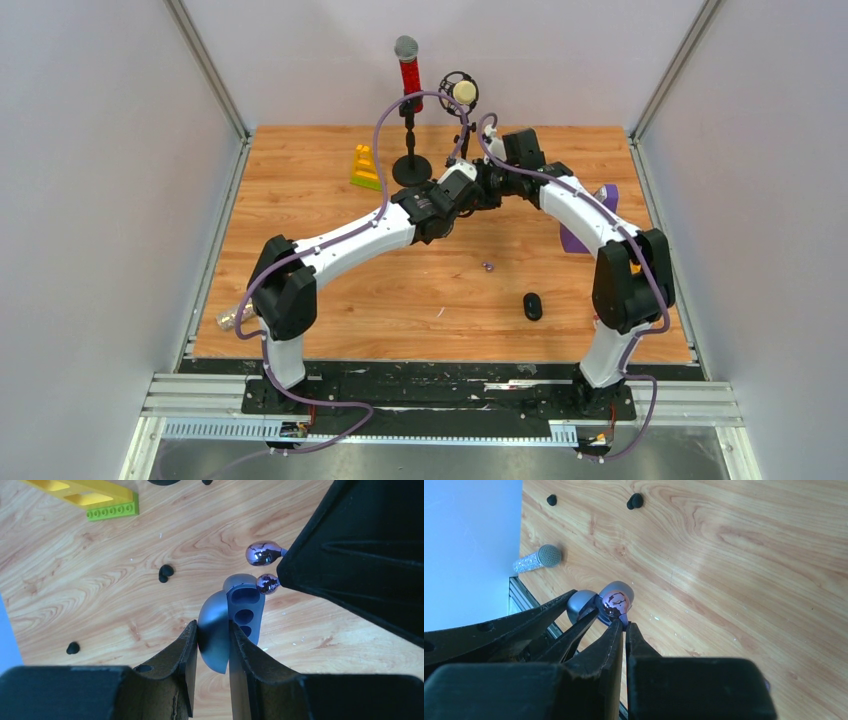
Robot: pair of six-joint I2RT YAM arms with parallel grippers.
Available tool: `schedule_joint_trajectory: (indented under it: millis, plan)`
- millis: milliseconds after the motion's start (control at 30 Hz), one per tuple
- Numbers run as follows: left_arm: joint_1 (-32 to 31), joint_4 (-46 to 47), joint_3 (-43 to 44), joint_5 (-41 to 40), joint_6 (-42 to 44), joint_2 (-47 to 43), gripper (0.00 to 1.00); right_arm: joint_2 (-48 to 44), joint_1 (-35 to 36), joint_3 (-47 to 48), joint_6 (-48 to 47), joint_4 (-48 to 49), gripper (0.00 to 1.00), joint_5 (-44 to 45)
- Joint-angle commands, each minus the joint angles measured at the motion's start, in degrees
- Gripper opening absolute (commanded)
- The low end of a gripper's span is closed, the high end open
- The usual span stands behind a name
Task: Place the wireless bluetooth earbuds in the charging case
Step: Place the earbud in the charging case.
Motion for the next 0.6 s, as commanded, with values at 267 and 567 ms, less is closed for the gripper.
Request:
schedule_joint_trajectory:
  millis: [267,567]
  plan:
    - [0.01,0.25,2.27,2.06,-2.61,-2.34,0.0,-8.37,0.28,-8.1,5.3,8.14,0.03,-1.11]
    - [0.0,-0.25,2.93,2.49,-2.98,-2.26,0.0,-8.94,1.25,-10.61,7.36,10.66,0.03,-1.85]
